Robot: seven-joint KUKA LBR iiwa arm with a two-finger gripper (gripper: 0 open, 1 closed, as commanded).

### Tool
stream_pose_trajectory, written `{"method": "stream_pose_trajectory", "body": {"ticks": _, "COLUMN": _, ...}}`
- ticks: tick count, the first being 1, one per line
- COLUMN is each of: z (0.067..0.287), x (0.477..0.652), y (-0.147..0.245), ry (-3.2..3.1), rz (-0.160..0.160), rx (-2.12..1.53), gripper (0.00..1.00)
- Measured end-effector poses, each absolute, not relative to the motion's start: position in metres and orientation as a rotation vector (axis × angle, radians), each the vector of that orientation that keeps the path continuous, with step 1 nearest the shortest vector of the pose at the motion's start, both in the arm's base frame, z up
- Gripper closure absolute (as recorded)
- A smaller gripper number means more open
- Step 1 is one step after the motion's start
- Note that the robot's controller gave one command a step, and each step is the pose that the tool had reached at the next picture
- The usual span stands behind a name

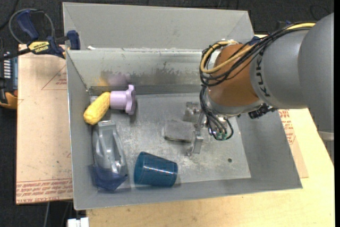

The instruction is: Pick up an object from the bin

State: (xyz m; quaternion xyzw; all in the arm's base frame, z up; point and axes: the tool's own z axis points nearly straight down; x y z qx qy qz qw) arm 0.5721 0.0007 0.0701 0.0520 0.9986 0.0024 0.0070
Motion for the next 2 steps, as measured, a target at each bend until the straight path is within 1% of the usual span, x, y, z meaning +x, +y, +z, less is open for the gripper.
{"method": "stream_pose_trajectory", "body": {"ticks": 1, "z": 0.0713, "x": 0.5663, "y": -0.0014, "ry": 3.115, "rz": 0.011, "rx": 0.308, "gripper": 1.0}}
{"method": "stream_pose_trajectory", "body": {"ticks": 2, "z": 0.0717, "x": 0.5661, "y": -0.0014, "ry": 3.114, "rz": 0.01, "rx": 0.309, "gripper": 1.0}}
